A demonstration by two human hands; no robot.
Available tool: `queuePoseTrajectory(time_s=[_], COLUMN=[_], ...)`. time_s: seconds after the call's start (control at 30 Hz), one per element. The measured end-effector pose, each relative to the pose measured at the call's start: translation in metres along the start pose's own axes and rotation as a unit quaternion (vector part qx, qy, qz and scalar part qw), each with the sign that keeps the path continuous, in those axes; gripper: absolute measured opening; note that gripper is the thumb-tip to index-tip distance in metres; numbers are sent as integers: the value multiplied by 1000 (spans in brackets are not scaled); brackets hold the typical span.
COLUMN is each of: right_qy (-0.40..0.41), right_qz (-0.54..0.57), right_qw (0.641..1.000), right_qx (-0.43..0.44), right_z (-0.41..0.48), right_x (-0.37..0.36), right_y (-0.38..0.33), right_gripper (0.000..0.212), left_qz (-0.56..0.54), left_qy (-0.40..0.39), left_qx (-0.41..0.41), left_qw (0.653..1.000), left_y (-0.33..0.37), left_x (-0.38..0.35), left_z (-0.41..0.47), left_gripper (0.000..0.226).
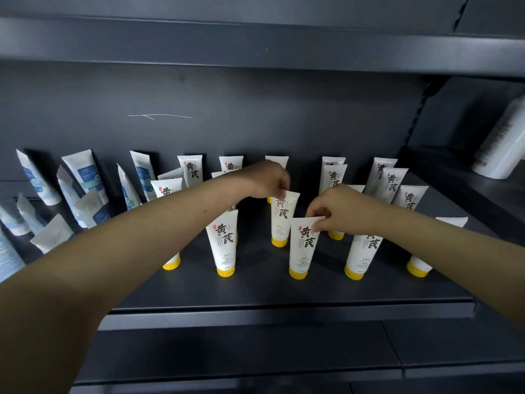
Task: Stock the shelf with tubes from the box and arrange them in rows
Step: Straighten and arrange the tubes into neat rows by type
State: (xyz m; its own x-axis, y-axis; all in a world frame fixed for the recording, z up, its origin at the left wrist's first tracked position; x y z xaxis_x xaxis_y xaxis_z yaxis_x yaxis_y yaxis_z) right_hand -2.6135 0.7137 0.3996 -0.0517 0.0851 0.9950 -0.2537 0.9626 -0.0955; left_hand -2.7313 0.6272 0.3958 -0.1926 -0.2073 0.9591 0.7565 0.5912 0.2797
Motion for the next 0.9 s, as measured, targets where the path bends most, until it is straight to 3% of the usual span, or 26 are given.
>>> queuePoseTrajectory(time_s=[0.43, 0.9], right_qy=[31, 16], right_qz=[18, 67], right_qw=[999, 997], right_qx=[-13, -26], right_z=[0, 2], right_x=[0, 4], right_y=[-1, 8], right_gripper=[25, 30], left_qz=[-63, -125], left_qy=[36, -7], left_qx=[10, 2], left_qw=[997, 992], left_y=[9, 4], left_x=[-8, 10], left_z=[8, 1], left_gripper=[11, 20])
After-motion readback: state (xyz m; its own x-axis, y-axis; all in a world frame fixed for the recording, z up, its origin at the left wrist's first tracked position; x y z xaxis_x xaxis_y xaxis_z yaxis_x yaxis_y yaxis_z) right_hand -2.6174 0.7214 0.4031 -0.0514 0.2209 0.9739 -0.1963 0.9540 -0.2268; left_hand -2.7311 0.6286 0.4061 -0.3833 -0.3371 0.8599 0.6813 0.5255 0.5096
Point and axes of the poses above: each hand's wrist, its own z-axis towards the middle knuckle, its own x-axis out of the back of the hand, y = z × x, the point moved 6 cm from there along z, towards the middle knuckle, and after that the axes turned 4 degrees about -z, right-handed, at the moved point
